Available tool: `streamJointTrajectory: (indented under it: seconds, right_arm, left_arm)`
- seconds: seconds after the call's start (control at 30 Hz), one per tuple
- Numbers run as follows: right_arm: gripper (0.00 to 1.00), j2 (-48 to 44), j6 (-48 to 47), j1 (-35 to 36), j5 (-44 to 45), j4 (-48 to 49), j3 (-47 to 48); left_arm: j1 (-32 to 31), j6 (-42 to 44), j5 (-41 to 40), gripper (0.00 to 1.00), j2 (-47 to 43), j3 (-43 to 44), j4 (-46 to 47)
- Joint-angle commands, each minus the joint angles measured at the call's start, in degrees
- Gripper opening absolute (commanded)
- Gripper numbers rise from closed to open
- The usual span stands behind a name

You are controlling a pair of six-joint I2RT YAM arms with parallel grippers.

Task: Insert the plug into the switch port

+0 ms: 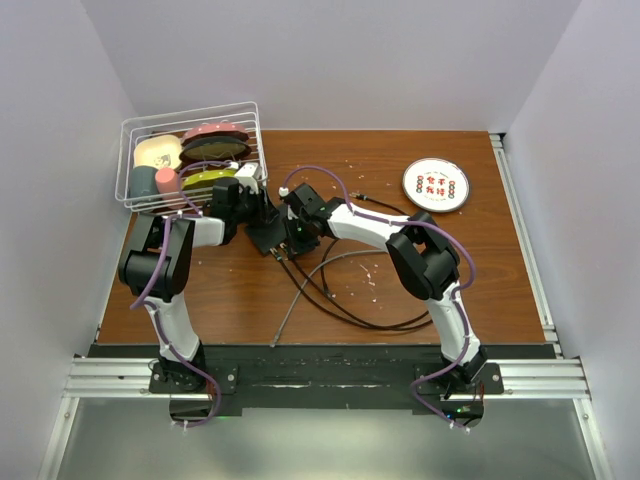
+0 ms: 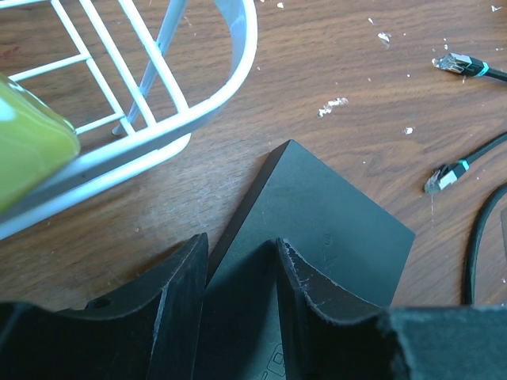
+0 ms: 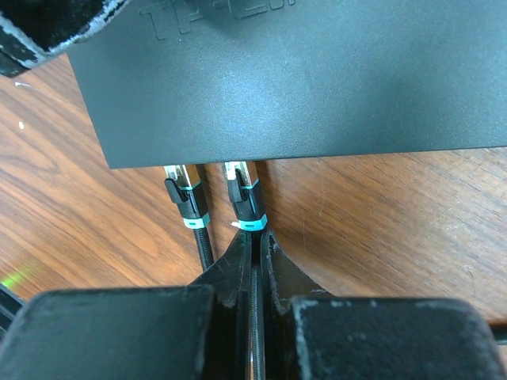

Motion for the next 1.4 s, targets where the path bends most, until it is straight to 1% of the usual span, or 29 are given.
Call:
streamJointTrajectory:
  seconds: [0.0,0.13,0.37,0.57,0.73,0.83,1.0,1.17,1.37]
  right_arm:
    - [0.00,1.36,4.01,-2.06,9.39,19.14,3.31]
    - [0.00,1.53,4.81,-2.06,10.62,21.25,2.77]
    - [0.00,2.77,5.16,-1.97,11.14,21.52,3.92]
    - [0.00,2.68,5.86,-1.97,12.55,22.40,3.48]
    - [0.00,3.20,5.51,-2.15,11.94,23.19,4.27]
    - [0.00,3.99,3.23,-2.15,10.44,23.81,5.41]
    - [0.00,6.37,-1.59,-2.06,8.34,21.61,10.06]
    - [0.00,8.30,-4.07,-2.06,10.34,19.85,11.39]
    - [0.00,8.66,-6.18,-1.97,13.60,20.99,9.02]
  left_arm:
    - [-3.01,-2.97,9.04,0.25,3.53,-4.15,-15.34]
    - [-3.28,-2.88,9.40,0.22,3.62,-4.32,-15.34]
    - [-3.71,-2.71,9.92,0.13,4.06,-4.23,-15.78]
    - [-3.80,-2.62,10.19,0.10,4.23,-4.15,-16.04]
    - [-4.15,-2.44,10.54,0.08,4.50,-4.06,-16.22]
    - [-4.24,-2.36,10.80,0.07,4.76,-3.97,-16.39]
    - [-4.51,-2.44,11.50,0.05,5.11,-3.80,-16.48]
    - [-4.51,-2.53,12.65,0.04,5.46,-3.79,-16.22]
    - [-4.51,-2.62,13.26,0.03,5.90,-3.62,-16.40]
